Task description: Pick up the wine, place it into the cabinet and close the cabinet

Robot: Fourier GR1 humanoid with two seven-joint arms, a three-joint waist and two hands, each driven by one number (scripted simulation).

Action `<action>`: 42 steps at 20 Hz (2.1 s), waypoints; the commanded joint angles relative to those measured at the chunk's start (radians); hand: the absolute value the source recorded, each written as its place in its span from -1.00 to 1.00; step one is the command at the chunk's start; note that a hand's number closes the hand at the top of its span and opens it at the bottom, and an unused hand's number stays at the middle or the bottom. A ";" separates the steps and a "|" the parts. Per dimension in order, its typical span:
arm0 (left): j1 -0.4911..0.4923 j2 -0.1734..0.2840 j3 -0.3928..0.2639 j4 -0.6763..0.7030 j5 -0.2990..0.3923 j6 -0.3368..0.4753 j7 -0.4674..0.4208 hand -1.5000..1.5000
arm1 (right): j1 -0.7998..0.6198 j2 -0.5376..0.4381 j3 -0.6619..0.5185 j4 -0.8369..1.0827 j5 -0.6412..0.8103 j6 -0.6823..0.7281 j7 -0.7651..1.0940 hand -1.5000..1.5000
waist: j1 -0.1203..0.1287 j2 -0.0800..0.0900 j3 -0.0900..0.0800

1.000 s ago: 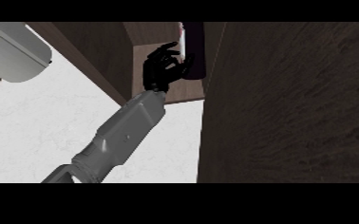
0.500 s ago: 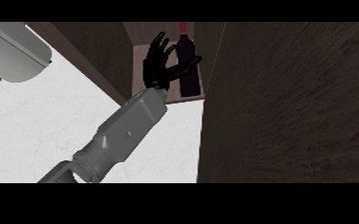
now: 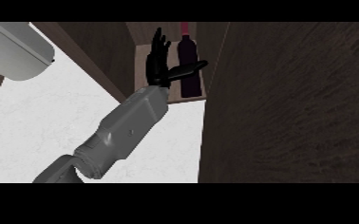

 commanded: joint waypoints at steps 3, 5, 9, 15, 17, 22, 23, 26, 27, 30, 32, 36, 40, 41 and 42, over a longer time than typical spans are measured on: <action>-0.017 0.000 -0.053 -0.009 -0.015 -0.006 -0.020 -1.00 | -0.003 -0.004 -0.028 0.030 -0.004 0.005 -0.029 -1.00 | 0.014 -0.001 0.000; -0.028 0.000 -0.057 -0.041 0.000 0.048 -0.032 -1.00 | 0.027 0.004 0.009 0.013 0.019 0.000 -0.014 -1.00 | 0.017 -0.007 0.000; -0.015 0.000 -0.055 -0.047 0.016 0.009 -0.099 -1.00 | -0.037 -0.002 -0.027 0.025 -0.001 -0.017 0.011 -1.00 | 0.027 -0.005 0.000; 0.056 0.000 -0.106 -0.162 0.062 0.034 -0.137 -1.00 | -0.021 0.005 -0.020 0.031 -0.001 -0.013 -0.008 -1.00 | 0.043 -0.012 0.000; 0.028 0.000 -0.103 -0.155 0.077 0.024 -0.124 -1.00 | -0.001 -0.014 -0.015 -0.006 -0.008 -0.007 0.034 -1.00 | 0.039 -0.013 0.000; 0.069 0.000 -0.148 -0.196 0.074 -0.016 -0.133 -1.00 | 0.007 0.001 -0.013 -0.024 0.016 -0.038 0.043 -1.00 | 0.065 -0.019 0.000; 0.070 0.000 -0.162 -0.198 0.068 -0.015 -0.136 -1.00 | -0.048 -0.001 -0.020 -0.040 0.004 -0.061 0.094 -1.00 | 0.068 -0.019 0.000; 0.059 0.000 -0.154 -0.201 0.053 -0.008 -0.140 -1.00 | 0.008 -0.015 -0.012 -0.088 0.001 -0.050 0.115 -1.00 | 0.080 -0.024 0.000; 0.048 0.000 -0.174 -0.225 0.057 0.017 -0.132 -1.00 | -0.013 0.016 0.065 -0.093 0.068 -0.098 0.125 -1.00 | 0.077 -0.024 0.000; 0.182 0.000 -0.215 -0.282 0.025 0.006 -0.217 -1.00 | -0.021 0.016 0.058 -0.086 0.083 -0.115 0.148 -1.00 | 0.096 -0.028 0.000; 0.096 0.000 -0.178 -0.254 0.043 0.035 -0.177 -1.00 | 0.012 -0.003 0.001 -0.031 0.042 -0.053 0.053 -1.00 | 0.089 -0.025 0.001; 0.206 0.000 -0.188 -0.383 -0.031 0.090 -0.199 -1.00 | 0.000 -0.016 -0.048 0.014 0.005 -0.040 0.033 -1.00 | 0.114 -0.030 0.001; 0.231 0.000 -0.137 -0.411 -0.101 0.070 -0.189 -1.00 | 0.114 -0.045 -0.061 -0.120 -0.043 -0.015 0.071 -1.00 | 0.116 -0.032 0.001; 0.258 0.000 -0.148 -0.454 -0.146 0.090 -0.173 -1.00 | -0.020 -0.032 -0.058 -0.048 0.014 -0.067 0.109 -1.00 | 0.128 -0.033 0.001; 0.335 0.043 -0.155 -0.488 -0.160 0.057 -0.187 -1.00 | 0.050 -0.012 -0.027 -0.042 0.037 -0.052 0.048 -1.00 | 0.129 -0.034 0.001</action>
